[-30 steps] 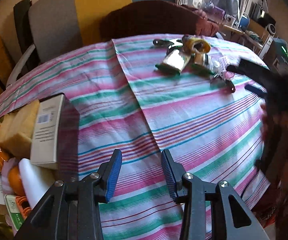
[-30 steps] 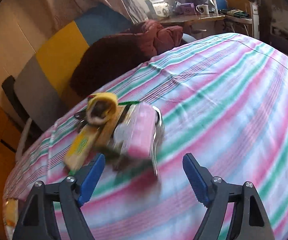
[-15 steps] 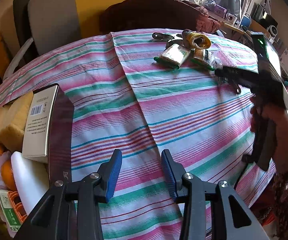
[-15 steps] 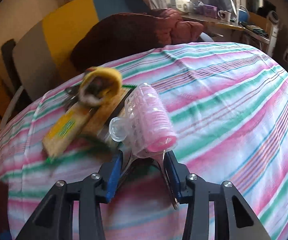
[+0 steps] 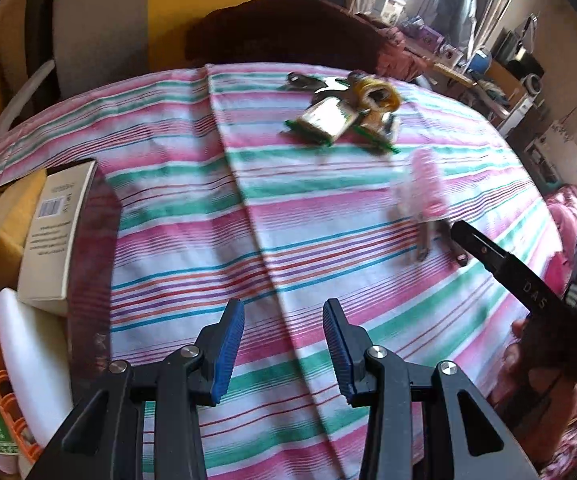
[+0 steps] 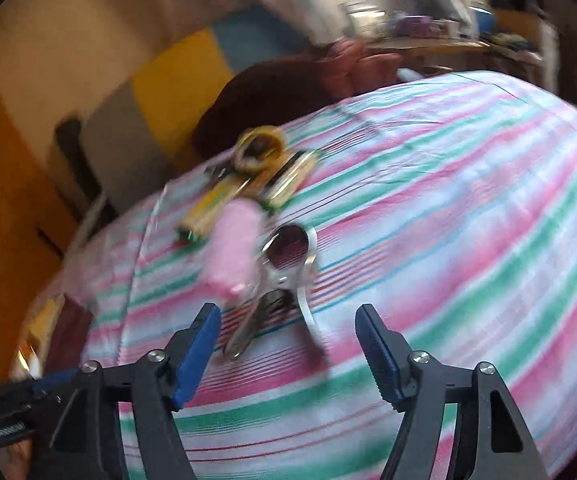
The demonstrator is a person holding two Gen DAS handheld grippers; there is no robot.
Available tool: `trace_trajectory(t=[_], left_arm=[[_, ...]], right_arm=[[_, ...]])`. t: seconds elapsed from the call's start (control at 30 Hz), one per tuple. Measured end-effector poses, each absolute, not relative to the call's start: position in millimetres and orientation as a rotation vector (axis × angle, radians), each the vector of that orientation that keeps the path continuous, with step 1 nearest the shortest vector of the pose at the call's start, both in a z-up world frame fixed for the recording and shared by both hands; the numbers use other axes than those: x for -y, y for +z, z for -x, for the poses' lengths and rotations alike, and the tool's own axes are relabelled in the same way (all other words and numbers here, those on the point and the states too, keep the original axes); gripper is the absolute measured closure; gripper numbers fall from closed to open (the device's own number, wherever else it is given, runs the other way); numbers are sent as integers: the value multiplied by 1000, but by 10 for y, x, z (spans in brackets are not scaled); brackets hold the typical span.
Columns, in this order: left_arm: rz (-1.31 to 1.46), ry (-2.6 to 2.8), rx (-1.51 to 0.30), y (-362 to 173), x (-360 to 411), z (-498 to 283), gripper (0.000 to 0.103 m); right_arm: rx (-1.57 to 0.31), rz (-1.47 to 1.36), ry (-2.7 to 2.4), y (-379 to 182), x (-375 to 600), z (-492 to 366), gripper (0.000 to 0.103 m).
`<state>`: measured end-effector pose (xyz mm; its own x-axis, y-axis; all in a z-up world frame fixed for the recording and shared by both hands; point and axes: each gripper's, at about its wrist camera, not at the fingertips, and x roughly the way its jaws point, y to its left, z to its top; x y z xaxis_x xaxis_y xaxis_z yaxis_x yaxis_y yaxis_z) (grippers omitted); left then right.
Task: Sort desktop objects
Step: 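Grasp the pink curler with the left tool while the right tool grasps the metal clip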
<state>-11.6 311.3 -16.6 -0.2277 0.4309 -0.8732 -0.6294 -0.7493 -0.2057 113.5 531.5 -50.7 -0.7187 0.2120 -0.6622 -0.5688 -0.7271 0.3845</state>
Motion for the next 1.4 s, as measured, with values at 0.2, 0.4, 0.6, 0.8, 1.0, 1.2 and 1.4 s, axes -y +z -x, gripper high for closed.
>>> trace_trajectory(t=[0.2, 0.4, 0.6, 0.8, 1.0, 1.2, 1.4], left_arm=[[1331, 1927, -167, -31, -3594, 169, 54], [1360, 1879, -216, -127, -4184, 318, 52], [1377, 1830, -275, -269, -4585, 296, 52], [1329, 1864, -294, -420, -4511, 429, 71], [1387, 1897, -164, -562, -4097, 625, 71], [1378, 1930, -109, -571, -3823, 616, 71], [1390, 1916, -69, -578, -3667, 576, 71]], right_arm=[[-889, 822, 2350, -623, -5466, -1238, 28], [-889, 830, 2358, -612, -5488, -1215, 28], [-911, 809, 2350, -637, -5514, -1296, 28], [-894, 817, 2369, -600, -5497, -1242, 28], [-818, 925, 2381, -535, -5481, -890, 28], [-632, 1099, 2322, -630, -5406, -421, 30], [-489, 1139, 2315, -617, -5313, -360, 65]])
